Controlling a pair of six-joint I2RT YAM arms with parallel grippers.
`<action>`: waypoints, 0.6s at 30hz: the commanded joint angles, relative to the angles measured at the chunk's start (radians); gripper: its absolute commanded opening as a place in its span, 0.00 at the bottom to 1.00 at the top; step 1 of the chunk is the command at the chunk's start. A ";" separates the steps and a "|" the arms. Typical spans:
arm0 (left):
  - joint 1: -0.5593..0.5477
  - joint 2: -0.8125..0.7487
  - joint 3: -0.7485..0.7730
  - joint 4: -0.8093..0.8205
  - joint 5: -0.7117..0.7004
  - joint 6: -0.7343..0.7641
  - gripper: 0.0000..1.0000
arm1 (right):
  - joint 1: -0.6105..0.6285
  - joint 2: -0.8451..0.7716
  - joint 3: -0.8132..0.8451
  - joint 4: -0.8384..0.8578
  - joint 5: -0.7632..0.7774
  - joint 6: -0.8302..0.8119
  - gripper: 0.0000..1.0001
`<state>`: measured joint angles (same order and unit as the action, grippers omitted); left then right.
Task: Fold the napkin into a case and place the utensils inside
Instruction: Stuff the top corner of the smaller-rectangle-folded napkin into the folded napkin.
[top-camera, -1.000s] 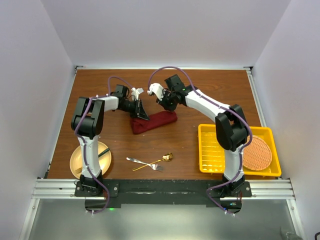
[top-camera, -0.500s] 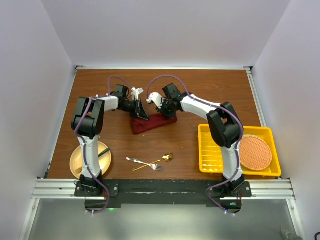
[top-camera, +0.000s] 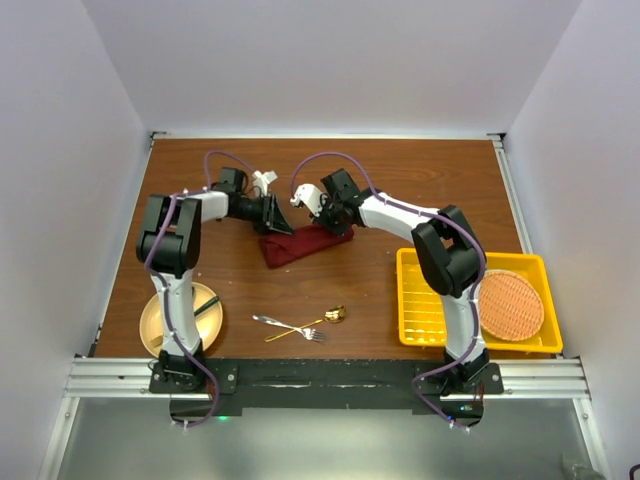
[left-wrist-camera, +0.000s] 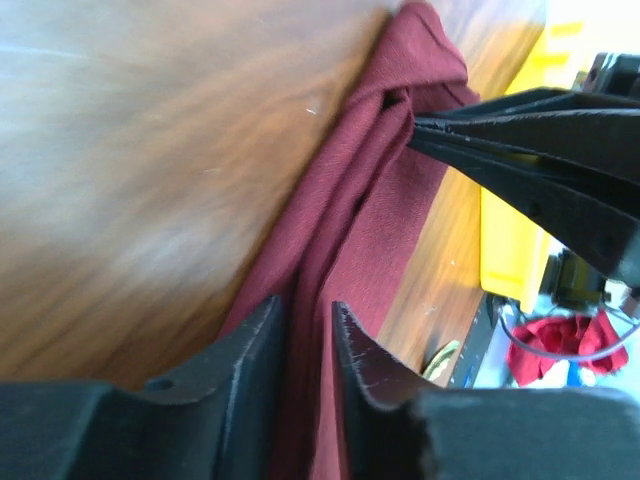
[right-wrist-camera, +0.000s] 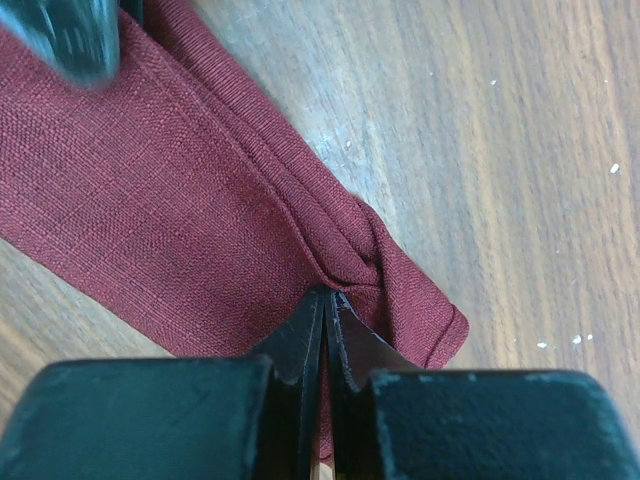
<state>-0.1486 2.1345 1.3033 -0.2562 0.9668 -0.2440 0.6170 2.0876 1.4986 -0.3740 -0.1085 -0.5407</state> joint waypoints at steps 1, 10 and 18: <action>0.122 -0.122 -0.021 0.139 0.025 -0.078 0.35 | -0.010 0.038 -0.035 -0.032 0.069 0.011 0.03; 0.135 -0.290 -0.177 0.288 0.136 -0.284 0.23 | -0.008 0.058 -0.014 -0.040 0.061 0.047 0.03; -0.002 -0.228 -0.179 0.265 0.035 -0.308 0.04 | -0.008 0.063 -0.011 -0.052 0.058 0.064 0.04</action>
<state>-0.0998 1.8629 1.1145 -0.0181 1.0401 -0.4984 0.6170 2.0895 1.4994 -0.3672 -0.0944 -0.4980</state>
